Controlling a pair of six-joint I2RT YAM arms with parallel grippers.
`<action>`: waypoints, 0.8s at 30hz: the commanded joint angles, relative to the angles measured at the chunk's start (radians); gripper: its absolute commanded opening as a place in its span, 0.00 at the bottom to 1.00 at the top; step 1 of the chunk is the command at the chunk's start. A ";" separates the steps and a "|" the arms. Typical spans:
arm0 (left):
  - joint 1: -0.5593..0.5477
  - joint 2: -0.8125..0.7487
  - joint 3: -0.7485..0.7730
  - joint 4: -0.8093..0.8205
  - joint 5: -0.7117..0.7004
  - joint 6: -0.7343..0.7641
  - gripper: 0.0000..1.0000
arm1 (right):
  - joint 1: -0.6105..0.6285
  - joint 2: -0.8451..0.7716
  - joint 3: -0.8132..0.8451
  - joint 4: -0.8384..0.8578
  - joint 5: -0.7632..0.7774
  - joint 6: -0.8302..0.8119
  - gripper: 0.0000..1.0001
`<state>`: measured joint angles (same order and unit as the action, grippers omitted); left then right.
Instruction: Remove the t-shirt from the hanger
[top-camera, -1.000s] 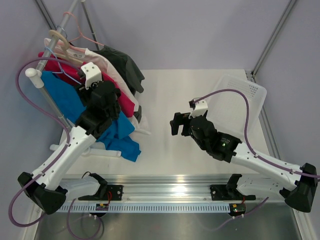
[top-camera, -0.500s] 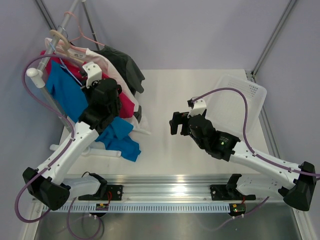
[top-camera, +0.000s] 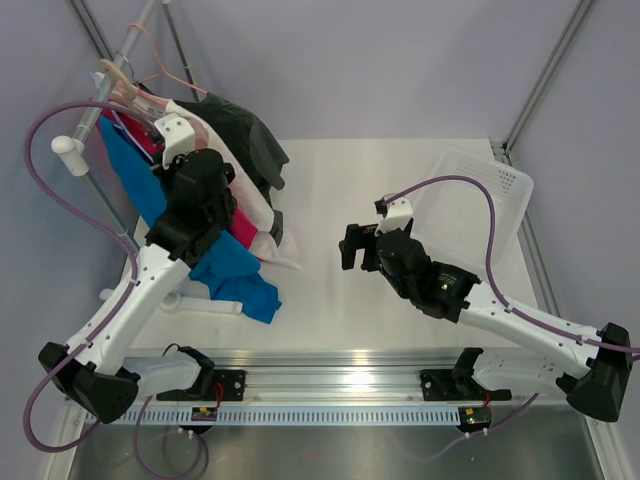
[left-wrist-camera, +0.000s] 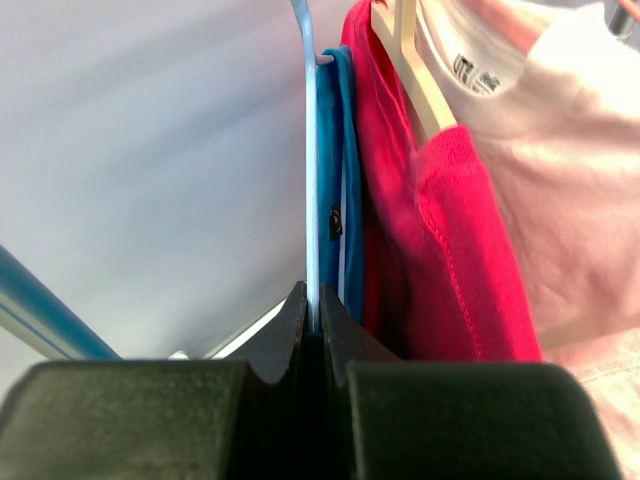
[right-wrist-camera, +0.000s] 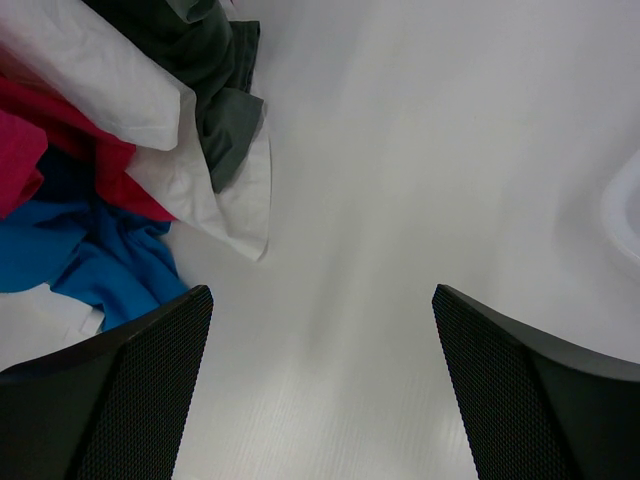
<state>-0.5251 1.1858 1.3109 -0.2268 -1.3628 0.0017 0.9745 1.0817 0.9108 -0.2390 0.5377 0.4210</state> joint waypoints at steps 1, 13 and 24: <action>-0.007 -0.055 0.067 0.052 -0.047 0.044 0.00 | 0.006 0.009 0.046 -0.005 0.027 -0.018 0.99; -0.087 -0.175 -0.005 0.004 -0.087 0.077 0.00 | 0.007 0.020 0.054 -0.013 0.024 -0.016 0.99; -0.337 -0.273 -0.120 -0.083 -0.220 0.047 0.00 | 0.007 0.049 0.060 -0.013 0.036 -0.019 1.00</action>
<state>-0.8135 0.9398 1.2217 -0.3187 -1.4540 0.0696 0.9745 1.1145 0.9260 -0.2592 0.5404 0.4210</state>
